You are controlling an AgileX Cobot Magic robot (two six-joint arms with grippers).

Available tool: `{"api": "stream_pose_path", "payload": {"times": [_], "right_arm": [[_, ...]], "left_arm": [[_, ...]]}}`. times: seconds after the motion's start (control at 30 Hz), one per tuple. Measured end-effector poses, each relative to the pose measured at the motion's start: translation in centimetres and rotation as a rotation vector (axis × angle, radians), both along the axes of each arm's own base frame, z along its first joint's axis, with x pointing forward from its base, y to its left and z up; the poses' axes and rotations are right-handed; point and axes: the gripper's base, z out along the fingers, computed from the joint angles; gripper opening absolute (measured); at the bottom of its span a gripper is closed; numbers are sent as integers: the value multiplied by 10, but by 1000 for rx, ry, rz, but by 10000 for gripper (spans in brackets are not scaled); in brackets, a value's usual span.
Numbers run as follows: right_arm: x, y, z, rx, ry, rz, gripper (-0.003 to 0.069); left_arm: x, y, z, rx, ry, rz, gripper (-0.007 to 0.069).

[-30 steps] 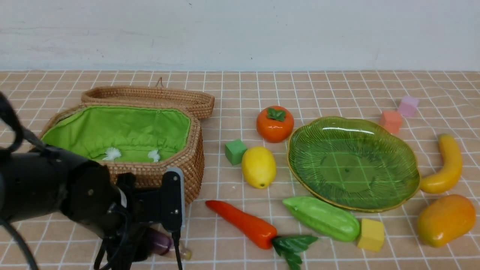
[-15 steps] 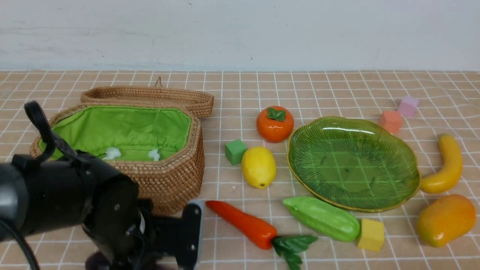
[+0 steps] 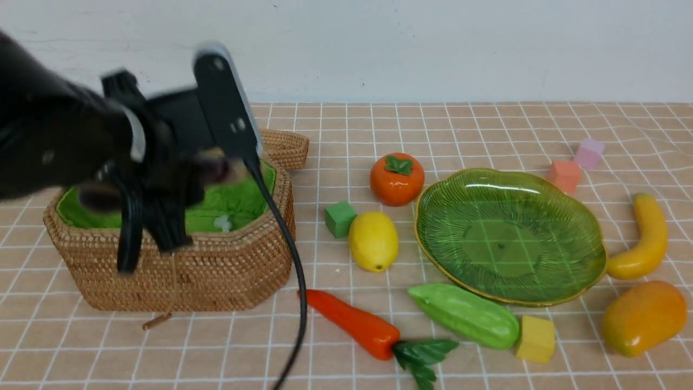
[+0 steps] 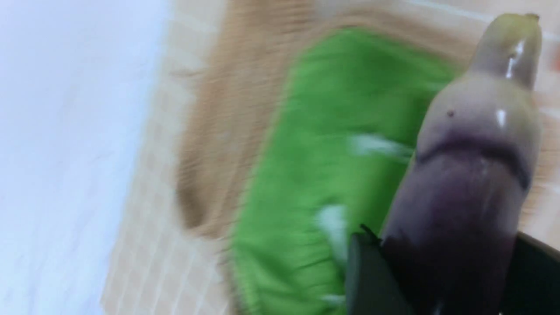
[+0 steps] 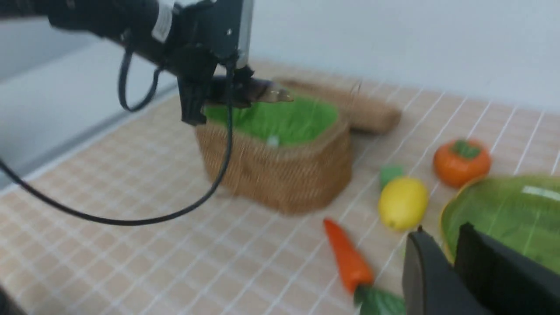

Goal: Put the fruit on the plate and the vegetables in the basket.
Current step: Use the left arm to grab an eggplant and put it into the left basket, then use the left arm to grab a carrot and put it into the left basket

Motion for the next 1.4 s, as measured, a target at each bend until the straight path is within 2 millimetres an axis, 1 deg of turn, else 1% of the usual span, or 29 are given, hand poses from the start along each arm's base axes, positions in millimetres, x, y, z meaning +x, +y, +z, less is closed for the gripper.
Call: {"api": "stream_pose_path", "payload": {"times": [0.03,0.07,0.1,0.13,0.17,0.23,0.27,0.33,0.37,0.4,0.5,0.57,0.63,0.67,0.73,0.77,0.8,0.87,0.9,0.93,1.03,1.07,1.1,1.17,1.2,1.23,1.27,1.3,1.4], "right_arm": [[0,0,1,5,-4,-1,129],[0,0,1,6,-4,0,129],[0,1,1,14,-3,5,129],[0,1,1,16,-2,7,129],[-1,1,1,21,0,12,129],[-1,2,1,19,7,19,129],[-1,2,0,17,12,21,129],[-1,2,-1,20,26,26,129],[-1,2,-1,20,28,26,129],[-2,2,-1,19,37,30,129],[-2,3,-2,16,42,34,129],[-2,3,-2,16,42,34,132],[-2,3,-2,16,48,37,134],[-2,3,-2,14,50,38,134],[-3,4,-4,3,70,53,137],[-5,4,-6,-8,88,68,138],[-5,5,-7,-14,97,75,138],[-7,6,-10,-36,127,100,138],[-8,6,-11,-40,133,105,138],[-10,7,-13,-53,153,122,139],[-12,8,-15,-69,174,140,141],[-12,8,-15,-69,175,141,141],[-12,8,-16,-77,184,149,141],[-13,8,-17,-88,197,158,141],[-13,8,-17,-87,197,158,141],[-14,8,-18,-93,205,165,141],[-14,8,-18,-94,206,166,141],[-14,8,-18,-95,209,168,142],[-14,8,-18,-95,209,168,144]], "left_arm": [[13,5,-4,3,1,29,349],[15,6,-5,5,1,33,349],[29,12,-15,11,15,61,349],[35,14,-19,14,22,70,349],[47,19,-31,25,33,84,349],[57,20,-44,45,47,82,360],[59,20,-47,54,48,76,375],[62,19,-48,68,39,66,497],[62,19,-48,65,37,67,510],[62,19,-46,49,24,75,608],[59,20,-41,8,16,107,653],[48,17,-31,-89,34,167,650],[33,4,-24,-184,76,171,600],[32,2,-23,-193,81,167,592],[12,-29,-21,-245,157,47,462],[0,-50,-24,-231,209,-60,377],[-5,-60,-27,-234,240,-104,317],[-16,-85,-40,-196,314,-229,203],[-19,-93,-45,-188,340,-258,166],[-21,-110,-60,-153,392,-311,83],[-14,-132,-87,-74,440,-366,52],[-13,-133,-88,-61,439,-374,54],[-7,-141,-101,-14,444,-410,88],[1,-147,-115,36,452,-455,170],[1,-147,-116,38,455,-454,180],[4,-151,-127,70,466,-491,282],[5,-151,-128,74,466,-495,282],[6,-154,-138,95,481,-527,382],[12,-159,-152,136,462,-597,503]]}}
